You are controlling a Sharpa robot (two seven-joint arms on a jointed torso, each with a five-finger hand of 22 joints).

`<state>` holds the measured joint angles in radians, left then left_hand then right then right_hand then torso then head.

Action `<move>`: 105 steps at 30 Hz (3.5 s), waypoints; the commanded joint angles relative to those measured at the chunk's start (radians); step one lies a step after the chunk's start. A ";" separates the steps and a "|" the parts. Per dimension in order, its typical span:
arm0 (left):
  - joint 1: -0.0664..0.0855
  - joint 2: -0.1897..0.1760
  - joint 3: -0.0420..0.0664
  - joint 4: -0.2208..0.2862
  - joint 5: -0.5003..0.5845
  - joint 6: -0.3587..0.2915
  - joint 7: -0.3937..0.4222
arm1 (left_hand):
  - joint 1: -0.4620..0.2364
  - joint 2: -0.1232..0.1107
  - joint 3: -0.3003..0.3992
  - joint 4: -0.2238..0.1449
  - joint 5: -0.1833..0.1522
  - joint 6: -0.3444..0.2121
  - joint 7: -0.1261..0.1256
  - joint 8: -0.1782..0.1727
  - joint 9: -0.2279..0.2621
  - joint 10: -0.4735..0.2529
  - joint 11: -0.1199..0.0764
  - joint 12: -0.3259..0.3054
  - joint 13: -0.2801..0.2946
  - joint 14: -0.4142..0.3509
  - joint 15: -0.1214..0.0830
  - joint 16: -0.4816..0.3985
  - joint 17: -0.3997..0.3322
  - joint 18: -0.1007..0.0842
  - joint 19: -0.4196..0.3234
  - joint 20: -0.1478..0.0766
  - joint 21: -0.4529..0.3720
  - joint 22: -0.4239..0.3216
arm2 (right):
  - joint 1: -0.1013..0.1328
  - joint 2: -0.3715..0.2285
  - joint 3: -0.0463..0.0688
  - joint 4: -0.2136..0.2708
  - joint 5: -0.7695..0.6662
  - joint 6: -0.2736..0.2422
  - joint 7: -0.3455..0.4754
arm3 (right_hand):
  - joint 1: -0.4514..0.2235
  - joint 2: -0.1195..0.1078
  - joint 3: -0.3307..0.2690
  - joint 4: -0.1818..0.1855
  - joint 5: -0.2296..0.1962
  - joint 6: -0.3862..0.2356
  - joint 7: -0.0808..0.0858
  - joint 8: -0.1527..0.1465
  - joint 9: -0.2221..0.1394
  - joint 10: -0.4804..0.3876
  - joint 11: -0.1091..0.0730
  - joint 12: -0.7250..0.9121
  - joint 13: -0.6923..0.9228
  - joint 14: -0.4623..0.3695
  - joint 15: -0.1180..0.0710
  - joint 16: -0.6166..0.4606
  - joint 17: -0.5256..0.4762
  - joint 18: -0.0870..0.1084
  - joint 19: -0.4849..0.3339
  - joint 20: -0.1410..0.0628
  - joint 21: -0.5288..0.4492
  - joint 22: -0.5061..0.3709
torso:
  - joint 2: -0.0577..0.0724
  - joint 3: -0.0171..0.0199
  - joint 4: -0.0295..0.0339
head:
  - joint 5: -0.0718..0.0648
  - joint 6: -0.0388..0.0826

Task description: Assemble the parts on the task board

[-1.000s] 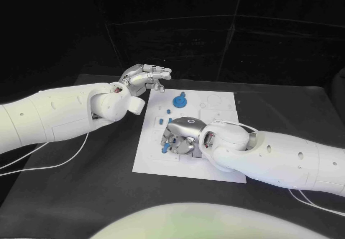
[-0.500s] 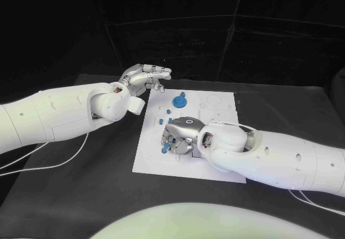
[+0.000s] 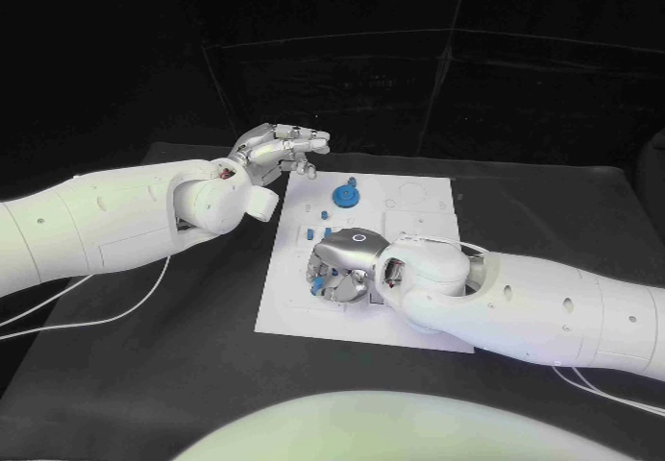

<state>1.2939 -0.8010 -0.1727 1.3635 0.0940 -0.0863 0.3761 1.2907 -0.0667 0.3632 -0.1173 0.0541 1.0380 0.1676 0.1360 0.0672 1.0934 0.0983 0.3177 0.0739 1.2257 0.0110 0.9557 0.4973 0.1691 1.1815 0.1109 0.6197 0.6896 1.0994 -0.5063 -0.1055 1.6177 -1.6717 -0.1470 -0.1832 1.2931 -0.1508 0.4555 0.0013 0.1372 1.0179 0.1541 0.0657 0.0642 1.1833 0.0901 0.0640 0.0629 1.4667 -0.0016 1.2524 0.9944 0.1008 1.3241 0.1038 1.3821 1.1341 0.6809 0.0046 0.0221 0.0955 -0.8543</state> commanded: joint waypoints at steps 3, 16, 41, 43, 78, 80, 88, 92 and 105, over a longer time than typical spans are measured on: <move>0.002 0.000 0.001 0.002 0.002 0.015 0.001 | -0.004 0.005 -0.007 0.001 -0.004 -0.005 0.002 -0.001 0.000 -0.009 -0.002 0.007 -0.002 -0.009 0.002 -0.003 -0.003 0.013 -0.007 0.003 -0.006 -0.002 | 0.001 0.002 0.000 0.001 -0.009 -0.016 0.010 | 0.000 -0.010 -0.013 -0.001 0.005 -0.027 0.000 -0.006 -0.001 -0.014 0.000 0.001 0.000 0.011 0.006 0.000 -0.003 -0.010 -0.001 0.008 -0.007 -0.004 | 0.000 0.0003 0.0000 | 0.000 0.000; 0.002 -0.002 0.001 0.002 0.002 0.018 -0.002 | -0.004 0.005 -0.008 0.001 -0.004 -0.006 0.002 -0.001 0.000 -0.010 -0.002 0.007 -0.002 -0.009 0.002 -0.003 -0.003 0.013 -0.007 0.003 -0.006 -0.003 | 0.001 -0.019 -0.001 0.013 0.018 -0.153 0.031 | 0.010 -0.002 -0.200 0.000 -0.021 -0.256 -0.014 -0.007 -0.003 -0.155 0.013 0.019 0.003 -0.007 0.017 -0.056 -0.088 0.008 -0.049 0.016 -0.061 -0.099 | -0.001 0.0009 -0.0002 | -0.004 0.003; 0.001 -0.016 -0.006 0.013 0.002 0.017 0.003 | -0.003 0.005 -0.010 0.000 -0.004 -0.006 0.002 0.000 0.000 -0.010 -0.002 0.007 -0.002 -0.010 0.002 -0.003 -0.004 0.013 -0.006 0.003 -0.007 -0.003 | 0.039 -0.473 0.001 0.266 0.327 -0.232 -0.146 | -0.049 0.014 -0.410 0.106 0.155 0.009 -0.048 0.119 0.036 0.222 -0.070 0.358 0.196 0.030 -0.050 0.042 0.051 -0.022 0.047 -0.043 0.020 0.054 | -0.006 -0.0002 -0.0192 | -0.093 0.032; 0.001 -0.017 -0.008 0.016 0.002 0.018 0.005 | -0.003 0.006 -0.010 0.000 -0.004 -0.006 0.001 0.000 0.000 -0.010 -0.002 0.008 -0.002 -0.010 0.002 -0.003 -0.004 0.013 -0.006 0.003 -0.008 -0.003 | 0.039 -0.497 0.000 0.276 0.333 -0.226 -0.180 | -0.043 0.024 -0.442 0.123 0.160 0.012 -0.055 0.145 0.043 0.213 -0.077 0.500 0.352 0.033 -0.059 0.060 0.079 -0.027 0.056 -0.050 0.031 0.075 | -0.007 0.0001 -0.0231 | -0.099 0.033; 0.000 -0.033 -0.016 0.030 0.001 0.027 0.007 | -0.002 0.008 -0.013 0.001 -0.004 -0.002 -0.001 0.003 0.001 -0.010 -0.004 0.010 -0.002 -0.010 0.002 -0.002 -0.005 0.013 -0.006 0.003 -0.009 -0.005 | -0.037 -0.476 -0.002 0.254 0.189 -0.088 -0.424 | -0.058 0.080 -0.634 0.288 0.142 -0.037 -0.060 0.272 0.091 0.219 -0.077 1.065 1.060 0.060 -0.054 0.187 0.301 -0.047 0.104 -0.048 0.085 0.186 | -0.007 -0.0022 -0.0242 | -0.113 0.034; 0.000 -0.034 -0.016 0.030 0.001 0.028 0.006 | -0.002 0.008 -0.013 0.001 -0.004 -0.002 -0.001 0.003 0.001 -0.010 -0.004 0.010 -0.002 -0.010 0.002 -0.002 -0.005 0.013 -0.006 0.003 -0.009 -0.005 | -0.040 -0.471 -0.002 0.250 0.188 -0.083 -0.426 | -0.057 0.082 -0.634 0.288 0.143 -0.037 -0.060 0.274 0.092 0.219 -0.077 1.069 1.065 0.060 -0.054 0.189 0.303 -0.047 0.105 -0.048 0.086 0.187 | -0.007 -0.0020 -0.0245 | -0.112 0.033; 0.000 -0.035 -0.016 0.031 0.001 0.030 0.005 | -0.003 0.008 -0.014 0.001 -0.004 -0.001 -0.001 0.004 0.001 -0.011 -0.004 0.010 -0.002 -0.011 0.002 -0.002 -0.006 0.013 -0.006 0.003 -0.010 -0.005 | -0.054 -0.446 -0.002 0.232 0.185 -0.080 -0.437 | -0.043 0.097 -0.635 0.285 0.154 -0.040 -0.060 0.280 0.095 0.216 -0.077 1.071 1.075 0.059 -0.054 0.190 0.306 -0.047 0.105 -0.048 0.087 0.190 | -0.007 -0.0021 -0.0235 | -0.114 0.032; 0.000 -0.036 -0.016 0.032 0.001 0.031 0.004 | -0.003 0.008 -0.015 0.001 -0.004 -0.001 -0.002 0.004 0.001 -0.011 -0.004 0.010 -0.002 -0.011 0.002 -0.002 -0.006 0.013 -0.006 0.003 -0.010 -0.006 | -0.062 -0.437 -0.001 0.230 0.185 -0.100 -0.442 | -0.019 0.118 -0.630 0.279 0.178 -0.038 -0.061 0.288 0.099 0.216 -0.078 1.076 1.088 0.059 -0.054 0.193 0.311 -0.048 0.105 -0.048 0.089 0.193 | -0.007 -0.0023 -0.0215 | -0.112 0.031; -0.001 -0.035 -0.017 0.029 0.001 0.035 0.002 | -0.003 0.008 -0.015 0.001 -0.004 -0.001 -0.002 0.004 0.001 -0.011 -0.004 0.010 -0.002 -0.011 0.002 -0.002 -0.006 0.013 -0.006 0.003 -0.010 -0.006 | -0.067 -0.478 0.000 0.308 0.251 -0.274 -0.398 | 0.027 0.171 -0.619 0.270 0.262 0.017 -0.081 0.319 0.123 0.241 -0.096 1.119 1.143 0.062 -0.068 0.203 0.332 -0.053 0.122 -0.059 0.102 0.222 | -0.010 -0.0040 -0.0235 | -0.106 0.032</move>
<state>1.2922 -0.8378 -0.1903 1.3918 0.0941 -0.0670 0.3715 1.2907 -0.0667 0.3547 -0.1141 0.0541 1.0380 0.1676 0.1360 0.0672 1.0899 0.0948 0.3214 0.0737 1.2221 0.0146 0.9557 0.4924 0.1690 1.1815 0.1109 0.6159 0.6850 1.0308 -0.9802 -0.1067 1.9109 -1.4655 -0.3492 -0.5982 1.3200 0.0068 -0.1605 0.2695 0.3954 1.0142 0.0884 0.3805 0.1693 1.4151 -0.0054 1.1772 1.2035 1.4632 -0.0628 1.4491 1.3081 0.0534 1.4408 0.0446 1.4784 1.3078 0.6717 0.0019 -0.0006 -0.0111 -0.8238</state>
